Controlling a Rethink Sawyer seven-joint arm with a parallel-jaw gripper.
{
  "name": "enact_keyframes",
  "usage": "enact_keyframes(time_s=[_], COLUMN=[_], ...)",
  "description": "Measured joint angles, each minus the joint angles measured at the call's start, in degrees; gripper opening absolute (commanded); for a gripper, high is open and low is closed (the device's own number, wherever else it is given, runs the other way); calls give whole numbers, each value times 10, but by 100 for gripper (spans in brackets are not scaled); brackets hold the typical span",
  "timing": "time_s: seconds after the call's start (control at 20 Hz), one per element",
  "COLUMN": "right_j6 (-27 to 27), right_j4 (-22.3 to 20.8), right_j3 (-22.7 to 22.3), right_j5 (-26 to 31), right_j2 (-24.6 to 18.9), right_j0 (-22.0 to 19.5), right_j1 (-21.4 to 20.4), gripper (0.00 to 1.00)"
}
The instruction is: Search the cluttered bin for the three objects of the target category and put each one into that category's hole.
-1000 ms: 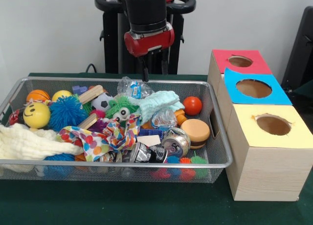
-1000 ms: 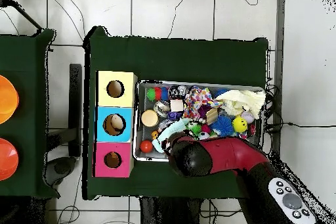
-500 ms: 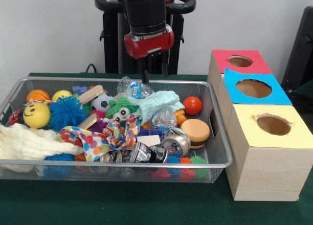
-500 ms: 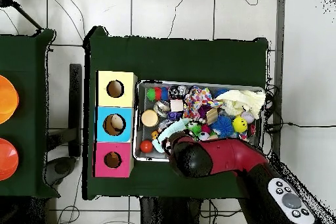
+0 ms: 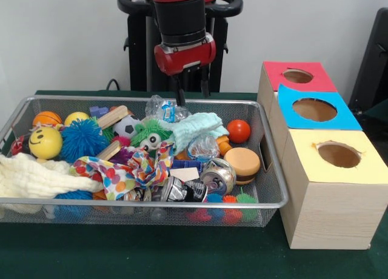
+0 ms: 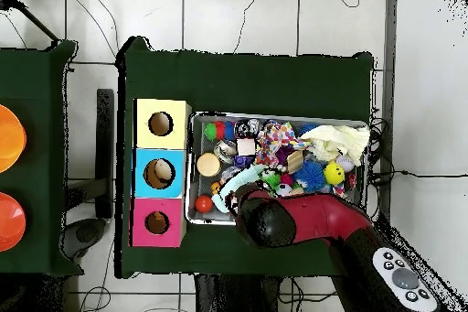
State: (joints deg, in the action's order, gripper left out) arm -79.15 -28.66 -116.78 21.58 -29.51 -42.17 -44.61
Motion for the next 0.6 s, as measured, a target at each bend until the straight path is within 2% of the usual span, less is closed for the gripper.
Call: enact_keyframes(time_s=[0.6], right_j6=[0], right_j4=[0], right_j3=[-30], right_j5=[0], right_j2=[-1], right_j0=[-14], right_j1=[-46], gripper=[100])
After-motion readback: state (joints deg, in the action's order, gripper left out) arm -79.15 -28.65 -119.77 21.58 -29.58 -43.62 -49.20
